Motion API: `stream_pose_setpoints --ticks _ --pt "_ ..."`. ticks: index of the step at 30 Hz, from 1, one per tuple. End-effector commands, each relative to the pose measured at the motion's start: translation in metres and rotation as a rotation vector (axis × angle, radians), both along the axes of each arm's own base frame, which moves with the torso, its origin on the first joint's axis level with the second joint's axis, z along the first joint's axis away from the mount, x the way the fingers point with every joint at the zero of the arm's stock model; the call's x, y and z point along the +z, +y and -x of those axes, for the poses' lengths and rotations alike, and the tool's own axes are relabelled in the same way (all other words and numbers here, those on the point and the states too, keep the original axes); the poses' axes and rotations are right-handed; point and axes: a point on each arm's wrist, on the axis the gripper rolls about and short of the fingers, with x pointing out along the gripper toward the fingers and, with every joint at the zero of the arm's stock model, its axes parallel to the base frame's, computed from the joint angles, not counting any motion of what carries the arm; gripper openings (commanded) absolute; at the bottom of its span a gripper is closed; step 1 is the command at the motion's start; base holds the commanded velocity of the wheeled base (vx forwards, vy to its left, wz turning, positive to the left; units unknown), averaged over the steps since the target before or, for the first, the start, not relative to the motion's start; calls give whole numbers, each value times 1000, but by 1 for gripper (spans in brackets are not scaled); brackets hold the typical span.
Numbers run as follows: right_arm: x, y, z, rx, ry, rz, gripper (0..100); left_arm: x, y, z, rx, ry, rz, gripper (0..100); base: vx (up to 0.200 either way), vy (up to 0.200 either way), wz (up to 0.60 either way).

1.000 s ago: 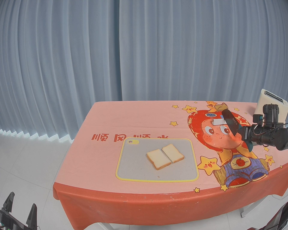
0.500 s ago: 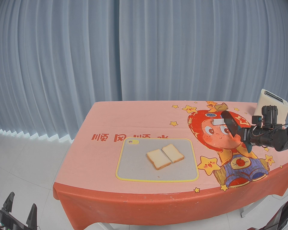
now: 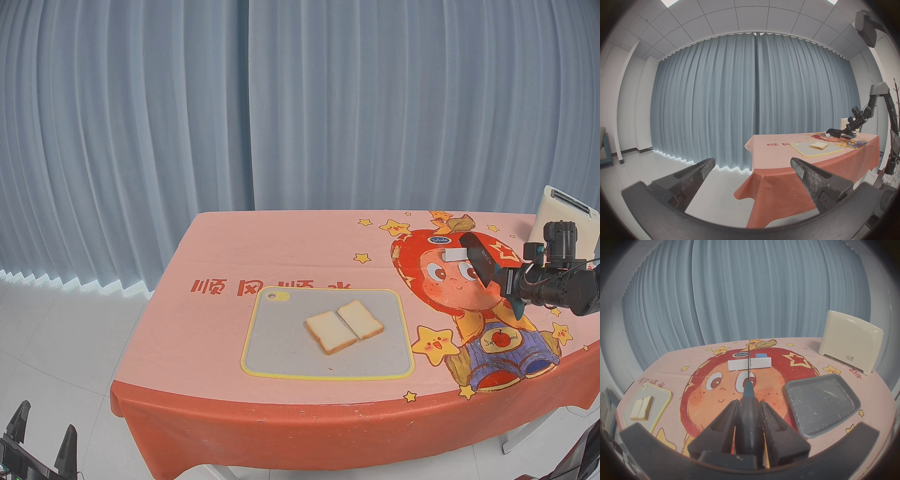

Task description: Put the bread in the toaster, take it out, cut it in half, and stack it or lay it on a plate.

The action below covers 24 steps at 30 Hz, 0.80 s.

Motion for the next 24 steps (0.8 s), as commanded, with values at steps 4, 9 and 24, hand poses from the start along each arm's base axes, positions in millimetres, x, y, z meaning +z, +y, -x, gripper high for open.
stream_pose_setpoints --ticks 4,9,24 --pt "0 0 0 -5 0 3 0 -5 0 -1 0 7 0 100 0 0 0" --pt "0 0 0 -6 0 2 0 -5 0 -1 0 7 0 100 0 0 0" --pt "-1 0 0 -7 6 2 0 -5 0 -1 0 7 0 100 0 0 0"
